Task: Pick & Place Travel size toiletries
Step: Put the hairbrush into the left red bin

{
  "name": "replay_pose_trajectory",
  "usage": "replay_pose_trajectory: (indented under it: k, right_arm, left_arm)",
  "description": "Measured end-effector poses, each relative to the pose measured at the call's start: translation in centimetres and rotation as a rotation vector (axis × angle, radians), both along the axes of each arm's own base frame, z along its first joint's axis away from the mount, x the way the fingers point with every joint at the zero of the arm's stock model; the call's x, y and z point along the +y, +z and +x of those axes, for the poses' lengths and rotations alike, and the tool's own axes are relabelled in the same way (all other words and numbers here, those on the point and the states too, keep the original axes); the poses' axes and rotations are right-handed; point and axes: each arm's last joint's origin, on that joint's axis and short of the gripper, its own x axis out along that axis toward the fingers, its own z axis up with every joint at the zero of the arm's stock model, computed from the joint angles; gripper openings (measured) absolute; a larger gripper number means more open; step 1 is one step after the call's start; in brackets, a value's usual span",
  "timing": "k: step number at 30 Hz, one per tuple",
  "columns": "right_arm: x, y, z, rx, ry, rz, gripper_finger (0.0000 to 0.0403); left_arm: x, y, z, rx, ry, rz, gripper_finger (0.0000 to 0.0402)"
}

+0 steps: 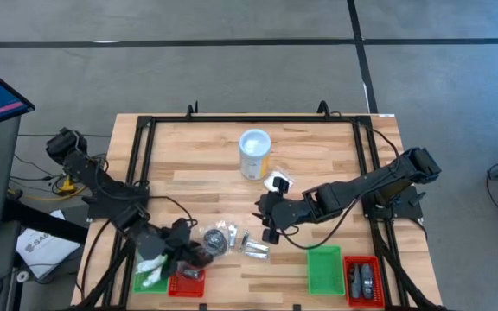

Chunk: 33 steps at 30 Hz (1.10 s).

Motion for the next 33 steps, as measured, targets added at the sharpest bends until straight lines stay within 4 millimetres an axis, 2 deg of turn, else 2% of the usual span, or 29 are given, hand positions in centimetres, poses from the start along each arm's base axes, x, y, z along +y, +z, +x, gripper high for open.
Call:
replay_pose_trajectory:
  k: [7, 20, 33]
  right_arm:
    - [0.0, 0.0, 0.0, -0.002, -0.004, 0.006, 0.0129]
    - [0.0, 0.0, 0.0, -0.001, -0.004, 0.006, 0.0129]
    - [0.0, 0.0, 0.0, -0.002, -0.004, 0.006, 0.0129]
  left_arm:
    - [-1.1, -0.9, -0.6, 0.051, -0.007, -0.016, 0.0024]
    - [-2.7, -4.1, -0.2, 0.263, -0.023, -0.063, 0.0025]
    - [-2.4, -4.7, -0.6, 0.358, -0.034, -0.057, 0.0025]
